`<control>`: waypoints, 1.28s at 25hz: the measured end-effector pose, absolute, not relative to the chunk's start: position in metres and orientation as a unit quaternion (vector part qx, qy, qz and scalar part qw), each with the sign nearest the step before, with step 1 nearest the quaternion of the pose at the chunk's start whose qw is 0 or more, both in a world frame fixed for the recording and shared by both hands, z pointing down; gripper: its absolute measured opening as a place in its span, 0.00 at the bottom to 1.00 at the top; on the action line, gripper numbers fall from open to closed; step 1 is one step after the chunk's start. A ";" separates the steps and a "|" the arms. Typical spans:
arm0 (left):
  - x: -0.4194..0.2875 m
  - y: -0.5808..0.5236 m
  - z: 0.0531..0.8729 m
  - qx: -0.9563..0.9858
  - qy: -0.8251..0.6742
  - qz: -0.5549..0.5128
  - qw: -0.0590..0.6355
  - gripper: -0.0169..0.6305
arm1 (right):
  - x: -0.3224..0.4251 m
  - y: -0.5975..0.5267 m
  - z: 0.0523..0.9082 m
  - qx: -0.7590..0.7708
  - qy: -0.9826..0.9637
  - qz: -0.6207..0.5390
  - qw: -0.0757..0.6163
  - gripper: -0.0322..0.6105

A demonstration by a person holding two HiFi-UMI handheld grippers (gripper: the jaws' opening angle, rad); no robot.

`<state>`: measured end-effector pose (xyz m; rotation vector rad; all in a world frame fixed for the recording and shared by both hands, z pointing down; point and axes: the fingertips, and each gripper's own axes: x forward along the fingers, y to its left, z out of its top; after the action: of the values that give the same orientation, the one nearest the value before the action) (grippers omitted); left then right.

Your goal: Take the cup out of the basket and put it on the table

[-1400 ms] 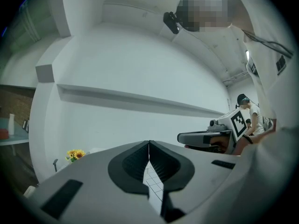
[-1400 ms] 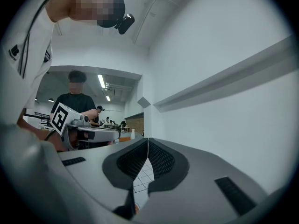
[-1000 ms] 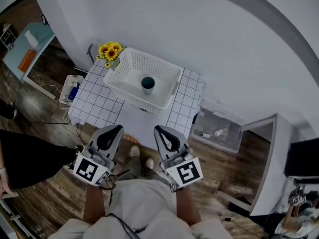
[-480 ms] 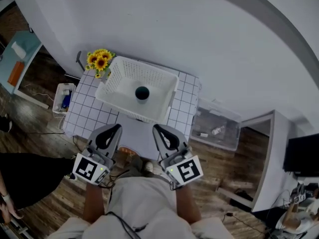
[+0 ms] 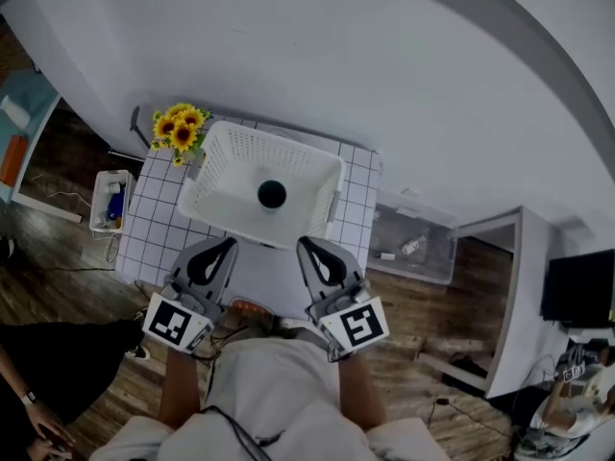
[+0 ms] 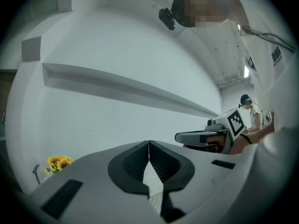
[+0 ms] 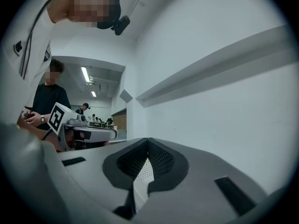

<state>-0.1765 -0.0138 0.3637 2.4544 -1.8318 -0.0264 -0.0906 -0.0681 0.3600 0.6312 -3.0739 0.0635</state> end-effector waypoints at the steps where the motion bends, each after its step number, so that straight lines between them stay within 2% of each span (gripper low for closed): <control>1: -0.179 -0.017 0.365 0.803 -0.595 -0.008 0.040 0.04 | -0.093 -0.072 0.361 0.204 -0.979 0.017 0.005 0.07; 19: -0.193 -0.068 0.386 0.791 -0.609 0.005 0.057 0.04 | -0.118 -0.129 0.393 0.170 -0.983 -0.006 0.062 0.07; 32: -0.200 -0.089 0.405 0.790 -0.608 0.027 0.077 0.04 | -0.141 -0.151 0.424 0.128 -0.978 -0.038 0.160 0.07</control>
<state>-0.1999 -0.0895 0.4051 2.3660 -1.8211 0.0795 -0.1414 -0.1510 0.4240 0.3652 -2.7953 -0.1087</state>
